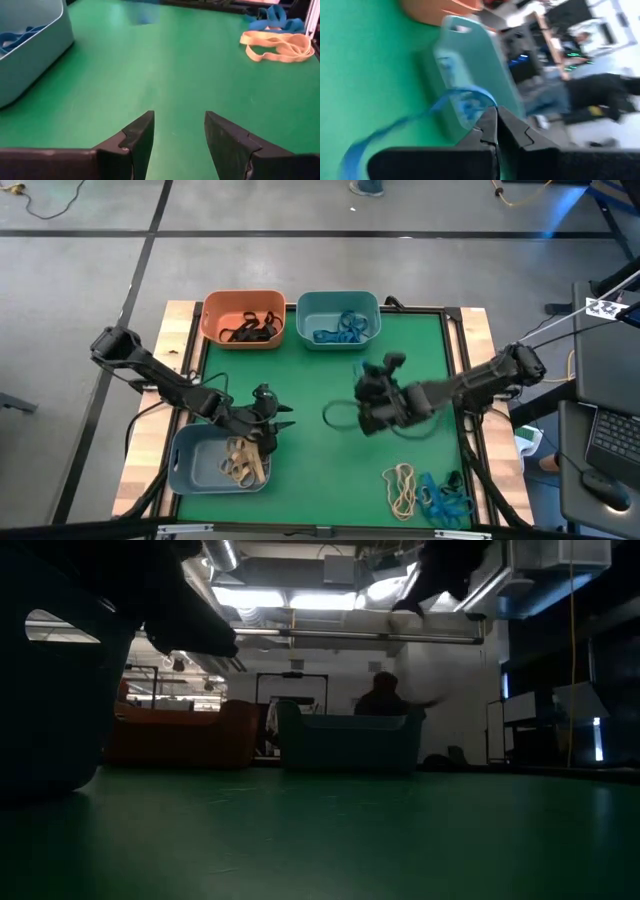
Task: Sort rubber bands into baskets
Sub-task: Put the blue rubber band into the green bin
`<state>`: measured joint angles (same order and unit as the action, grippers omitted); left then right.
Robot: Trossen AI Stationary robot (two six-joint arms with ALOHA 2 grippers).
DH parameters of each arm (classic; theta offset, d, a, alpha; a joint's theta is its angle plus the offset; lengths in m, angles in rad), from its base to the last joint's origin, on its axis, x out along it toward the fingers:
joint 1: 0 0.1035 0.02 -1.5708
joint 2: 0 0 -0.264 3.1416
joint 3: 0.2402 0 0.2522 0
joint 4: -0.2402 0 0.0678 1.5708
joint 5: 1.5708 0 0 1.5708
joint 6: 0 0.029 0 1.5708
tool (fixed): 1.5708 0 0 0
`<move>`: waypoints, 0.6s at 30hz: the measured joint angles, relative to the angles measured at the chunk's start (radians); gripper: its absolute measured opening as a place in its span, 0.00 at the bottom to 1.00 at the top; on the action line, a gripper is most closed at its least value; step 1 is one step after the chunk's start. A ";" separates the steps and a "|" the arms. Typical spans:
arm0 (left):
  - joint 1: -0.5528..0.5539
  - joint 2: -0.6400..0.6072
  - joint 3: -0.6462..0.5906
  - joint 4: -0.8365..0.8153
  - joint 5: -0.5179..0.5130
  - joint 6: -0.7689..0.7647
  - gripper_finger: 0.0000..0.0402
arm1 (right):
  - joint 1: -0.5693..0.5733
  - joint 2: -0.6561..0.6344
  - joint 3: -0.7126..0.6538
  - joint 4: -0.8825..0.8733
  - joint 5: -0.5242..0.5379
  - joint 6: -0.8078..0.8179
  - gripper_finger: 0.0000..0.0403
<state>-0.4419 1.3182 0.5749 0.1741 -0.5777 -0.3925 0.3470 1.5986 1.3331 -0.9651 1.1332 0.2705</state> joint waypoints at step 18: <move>0.023 0.009 -0.015 0.052 -0.034 0.001 0.42 | -0.553 0.000 0.010 0.395 -0.301 -0.410 0.01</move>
<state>-0.4187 1.3270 0.5598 0.2262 -0.6118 -0.3912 -0.2065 1.5986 1.3426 -0.5701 0.8327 -0.1391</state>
